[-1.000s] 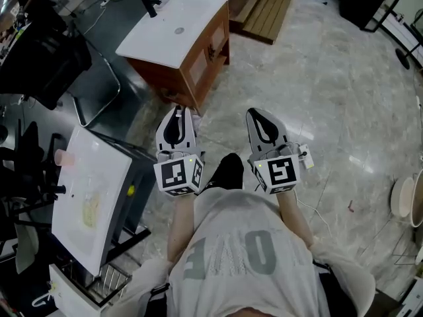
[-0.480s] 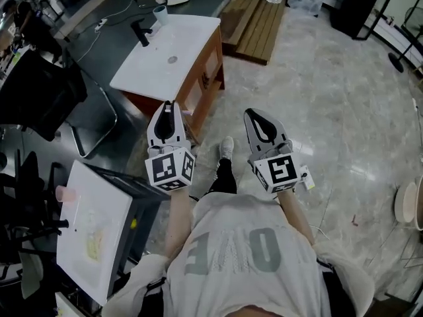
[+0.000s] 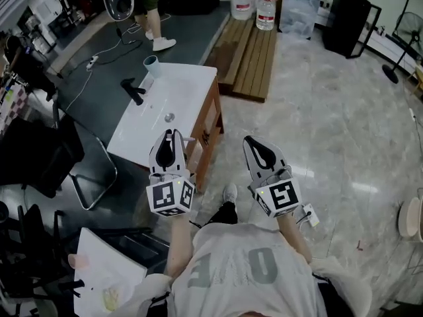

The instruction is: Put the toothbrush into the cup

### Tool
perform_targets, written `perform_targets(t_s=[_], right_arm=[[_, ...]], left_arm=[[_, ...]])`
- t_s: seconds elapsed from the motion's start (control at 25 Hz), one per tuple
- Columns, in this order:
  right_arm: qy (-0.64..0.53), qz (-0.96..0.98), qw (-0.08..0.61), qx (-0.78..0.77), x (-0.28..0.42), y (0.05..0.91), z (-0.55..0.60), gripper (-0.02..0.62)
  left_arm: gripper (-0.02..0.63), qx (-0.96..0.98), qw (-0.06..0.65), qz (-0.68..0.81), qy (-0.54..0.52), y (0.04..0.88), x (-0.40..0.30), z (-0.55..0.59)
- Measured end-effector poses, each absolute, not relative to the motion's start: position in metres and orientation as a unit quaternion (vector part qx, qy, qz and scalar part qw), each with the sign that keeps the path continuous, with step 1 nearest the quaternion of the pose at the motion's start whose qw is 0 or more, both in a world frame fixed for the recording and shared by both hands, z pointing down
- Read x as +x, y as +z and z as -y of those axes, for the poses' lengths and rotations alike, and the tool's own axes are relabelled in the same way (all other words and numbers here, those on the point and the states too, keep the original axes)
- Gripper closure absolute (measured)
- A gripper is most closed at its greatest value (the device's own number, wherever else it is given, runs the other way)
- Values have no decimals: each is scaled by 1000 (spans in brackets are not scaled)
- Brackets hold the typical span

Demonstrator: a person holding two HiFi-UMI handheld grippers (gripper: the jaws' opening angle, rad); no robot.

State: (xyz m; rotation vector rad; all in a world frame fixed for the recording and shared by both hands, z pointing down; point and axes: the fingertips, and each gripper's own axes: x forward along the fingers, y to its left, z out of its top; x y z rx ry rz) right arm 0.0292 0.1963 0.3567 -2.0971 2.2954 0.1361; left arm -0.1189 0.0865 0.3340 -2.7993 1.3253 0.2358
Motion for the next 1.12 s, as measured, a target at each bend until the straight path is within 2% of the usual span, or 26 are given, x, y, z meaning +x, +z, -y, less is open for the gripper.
perform_targets(t_s=[0.16,0.48,0.84,1.12], right_arm=[[7,-747,43,-664,47,359,-122,563],[2,-766,27,-642,49,370,2,563],[-5,-790,14,-614,50,378,64,563],[20,-819,16,-573,59,373,132,563]], left_arm=[[532,-899,12,-432,76,335,-109,-24],[532,-897,18,-436,77,335,-93,83],[532,-877,9,-474,74,342,-90,129],[532,-849,33,-524,66,343,-89,162]])
